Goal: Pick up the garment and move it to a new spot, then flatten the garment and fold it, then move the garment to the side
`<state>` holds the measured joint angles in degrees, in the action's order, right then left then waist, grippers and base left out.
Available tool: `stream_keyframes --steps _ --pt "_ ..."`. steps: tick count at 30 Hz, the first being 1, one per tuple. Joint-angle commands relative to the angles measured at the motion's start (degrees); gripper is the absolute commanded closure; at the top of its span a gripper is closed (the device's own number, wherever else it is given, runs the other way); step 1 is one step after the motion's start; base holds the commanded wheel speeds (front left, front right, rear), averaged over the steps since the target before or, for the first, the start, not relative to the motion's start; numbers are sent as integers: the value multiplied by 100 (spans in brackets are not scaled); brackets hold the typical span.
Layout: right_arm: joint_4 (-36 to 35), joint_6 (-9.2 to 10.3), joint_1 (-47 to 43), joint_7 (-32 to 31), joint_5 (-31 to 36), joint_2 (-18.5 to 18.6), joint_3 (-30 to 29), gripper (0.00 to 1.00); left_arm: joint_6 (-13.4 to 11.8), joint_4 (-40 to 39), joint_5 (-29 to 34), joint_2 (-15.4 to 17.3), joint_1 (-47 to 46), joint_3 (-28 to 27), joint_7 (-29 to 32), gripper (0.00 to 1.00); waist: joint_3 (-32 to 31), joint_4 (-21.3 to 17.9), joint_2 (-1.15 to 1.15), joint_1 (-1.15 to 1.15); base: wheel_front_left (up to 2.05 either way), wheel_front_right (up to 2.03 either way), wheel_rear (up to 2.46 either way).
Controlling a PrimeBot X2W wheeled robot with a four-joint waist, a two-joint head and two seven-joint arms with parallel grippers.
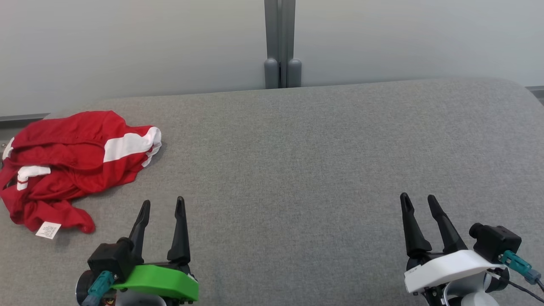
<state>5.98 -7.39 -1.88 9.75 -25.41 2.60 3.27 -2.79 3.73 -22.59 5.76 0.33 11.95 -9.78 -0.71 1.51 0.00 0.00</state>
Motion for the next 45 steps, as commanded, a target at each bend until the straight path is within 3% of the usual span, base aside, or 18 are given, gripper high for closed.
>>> stream_keyframes --steps 1,10,25,45 --pt "-75 -14 -29 69 145 31 7 0 -38 -46 174 37 34 36 -60 0 -7 -8 0 0 0 0 0" --pt "-127 -15 -108 177 588 34 22 0 29 79 493 -31 123 114 -171 0 -42 -19 0 0 0 0 0" --pt "-137 -15 -232 361 1062 36 0 0 419 200 973 -224 259 -79 -349 0 -87 1 0 0 0 0 0" --pt "-226 -11 -336 558 1739 40 1 0 505 129 1873 -281 360 -58 -553 0 -104 8 0 0 0 0 0"
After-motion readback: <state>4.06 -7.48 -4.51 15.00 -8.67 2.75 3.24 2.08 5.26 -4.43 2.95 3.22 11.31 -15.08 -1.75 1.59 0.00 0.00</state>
